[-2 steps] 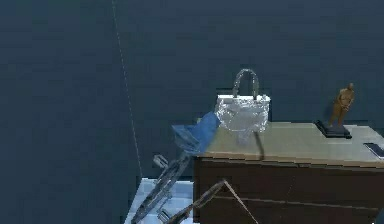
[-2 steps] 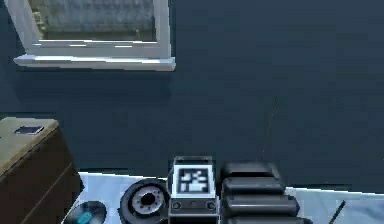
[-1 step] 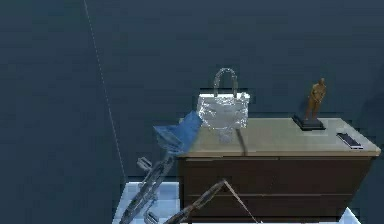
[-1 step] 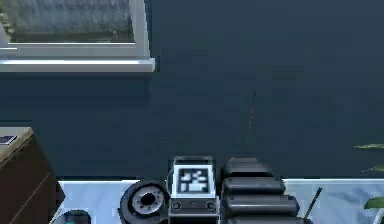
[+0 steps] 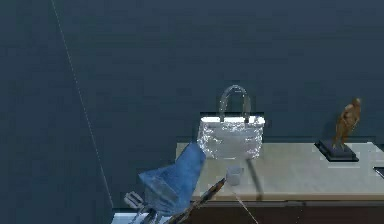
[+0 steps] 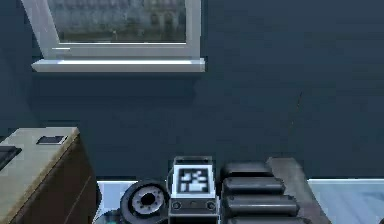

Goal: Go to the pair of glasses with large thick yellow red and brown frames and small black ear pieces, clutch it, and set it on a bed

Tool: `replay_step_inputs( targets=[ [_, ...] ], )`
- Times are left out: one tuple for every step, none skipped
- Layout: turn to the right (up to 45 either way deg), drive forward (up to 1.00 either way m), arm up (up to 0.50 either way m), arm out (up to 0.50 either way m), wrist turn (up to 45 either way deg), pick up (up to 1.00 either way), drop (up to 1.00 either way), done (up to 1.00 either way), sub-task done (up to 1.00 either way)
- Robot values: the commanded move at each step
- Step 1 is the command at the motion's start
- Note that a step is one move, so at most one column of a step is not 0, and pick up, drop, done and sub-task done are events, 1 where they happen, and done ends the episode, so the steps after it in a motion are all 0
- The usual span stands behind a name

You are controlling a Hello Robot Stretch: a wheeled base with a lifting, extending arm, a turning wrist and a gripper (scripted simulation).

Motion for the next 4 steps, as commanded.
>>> replay_step_inputs(
  targets=[
    [45.0, 0.0, 0.0, 0.0, 0.0, 0.0, 0.0, 0.0, 0.0],
    [24.0, 0.0, 0.0, 0.0, 0.0, 0.0, 0.0, 0.0, 0.0],
    [0.0, 0.6, 0.0, 0.0, 0.0, 0.0, 0.0, 0.0, 0.0],
    [45.0, 0.0, 0.0, 0.0, 0.0, 0.0, 0.0, 0.0, 0.0]
  ],
)
